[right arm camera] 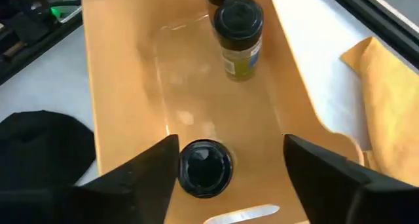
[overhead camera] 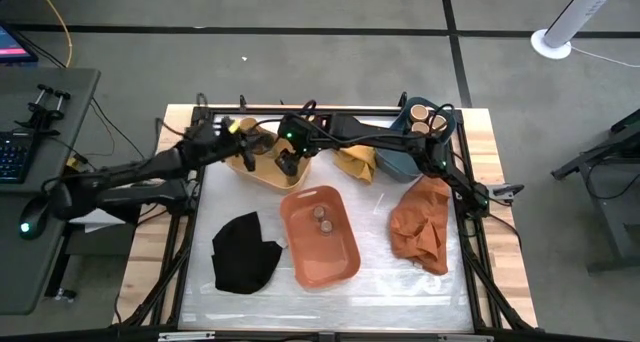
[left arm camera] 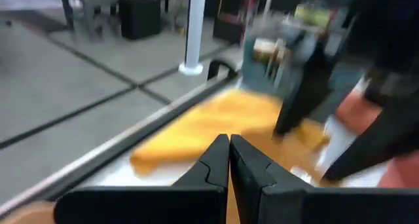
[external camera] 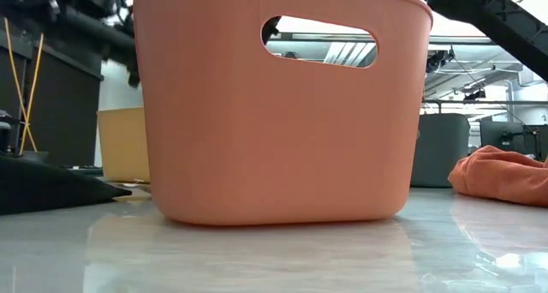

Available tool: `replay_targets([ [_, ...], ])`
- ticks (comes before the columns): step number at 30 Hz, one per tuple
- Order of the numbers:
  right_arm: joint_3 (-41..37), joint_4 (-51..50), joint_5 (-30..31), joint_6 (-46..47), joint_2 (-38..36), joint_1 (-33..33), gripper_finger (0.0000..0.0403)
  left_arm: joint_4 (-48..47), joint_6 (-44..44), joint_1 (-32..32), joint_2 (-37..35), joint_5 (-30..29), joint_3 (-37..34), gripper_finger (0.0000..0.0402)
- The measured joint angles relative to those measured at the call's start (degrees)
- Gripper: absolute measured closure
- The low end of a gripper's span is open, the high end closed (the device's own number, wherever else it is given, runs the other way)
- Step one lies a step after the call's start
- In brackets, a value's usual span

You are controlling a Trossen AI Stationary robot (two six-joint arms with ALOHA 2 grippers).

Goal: Sort spices by type
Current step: Put the green seasoning bottle into the yellow bin

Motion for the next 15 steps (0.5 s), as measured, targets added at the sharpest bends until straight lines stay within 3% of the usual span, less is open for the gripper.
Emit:
replay_targets([
  [4, 0.00, -0.09, -1.23, -0.01, 0.00, -0.02, 0.0211, -2.99, -4.71, -0.16, -6.38, 1.22, 4.19, 0.0401],
  [9, -0.78, -2.01, -3.88, -1.10, 0.00, 0.01, 0.0375, -7.46, -12.83, -2.13, -13.02, 3.86, 6.58, 0.0401],
  [15, -3.71, -3.39, -6.34, 0.41, 0.07, 0.99, 0.0400, -18.84, -20.16, -8.01, -16.73, 3.37, 6.56, 0.0401],
])
